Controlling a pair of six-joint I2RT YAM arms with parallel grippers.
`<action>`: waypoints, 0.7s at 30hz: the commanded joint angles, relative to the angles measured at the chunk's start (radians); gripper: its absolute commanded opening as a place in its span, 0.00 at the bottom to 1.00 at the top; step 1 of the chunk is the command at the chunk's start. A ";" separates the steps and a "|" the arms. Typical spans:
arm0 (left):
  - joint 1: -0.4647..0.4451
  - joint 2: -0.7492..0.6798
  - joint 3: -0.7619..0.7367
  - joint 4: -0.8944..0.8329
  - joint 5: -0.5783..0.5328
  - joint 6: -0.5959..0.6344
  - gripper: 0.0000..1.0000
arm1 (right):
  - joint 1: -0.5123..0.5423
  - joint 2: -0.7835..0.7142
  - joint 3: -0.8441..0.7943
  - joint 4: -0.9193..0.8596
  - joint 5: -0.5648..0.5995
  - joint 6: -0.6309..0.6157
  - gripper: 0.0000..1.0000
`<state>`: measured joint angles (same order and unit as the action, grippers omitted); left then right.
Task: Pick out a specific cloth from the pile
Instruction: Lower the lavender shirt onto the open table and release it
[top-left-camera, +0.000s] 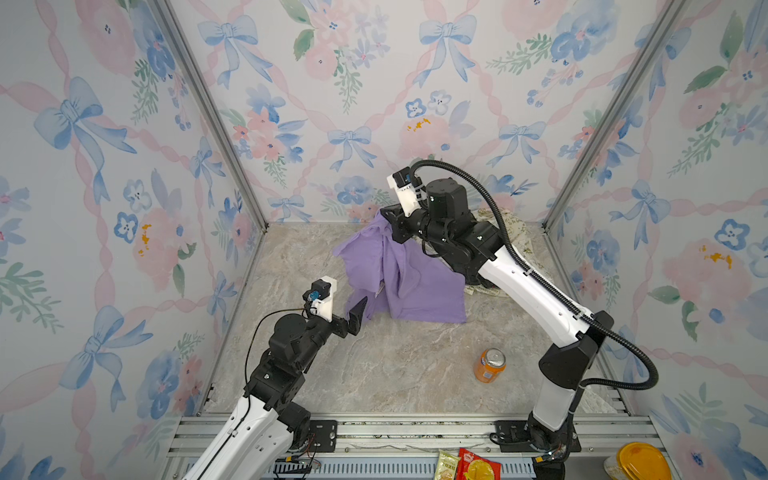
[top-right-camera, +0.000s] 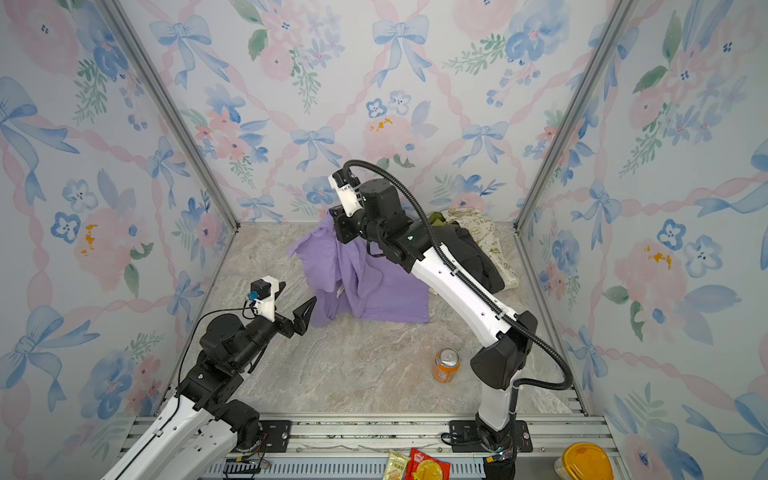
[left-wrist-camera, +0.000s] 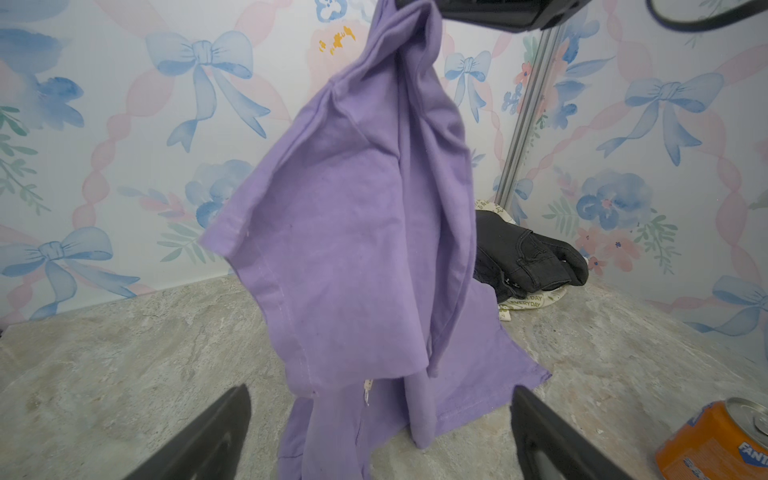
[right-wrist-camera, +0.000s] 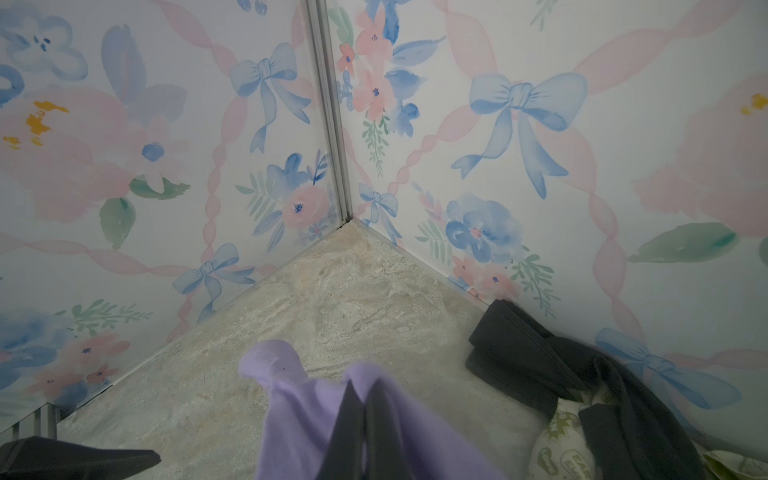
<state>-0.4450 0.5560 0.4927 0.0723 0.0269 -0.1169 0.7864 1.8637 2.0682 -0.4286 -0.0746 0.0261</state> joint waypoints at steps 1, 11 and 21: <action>0.008 -0.018 -0.011 0.005 -0.022 -0.015 0.98 | 0.026 0.026 0.019 -0.060 0.013 -0.058 0.14; 0.008 -0.013 -0.006 0.004 -0.031 -0.029 0.98 | 0.037 -0.071 -0.150 -0.154 0.158 -0.167 0.80; -0.064 0.133 0.040 0.004 -0.053 -0.132 0.94 | -0.086 -0.430 -0.597 0.024 0.159 -0.082 0.99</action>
<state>-0.4770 0.6518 0.5003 0.0723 -0.0032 -0.2005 0.7441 1.5227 1.5490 -0.4805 0.0765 -0.0971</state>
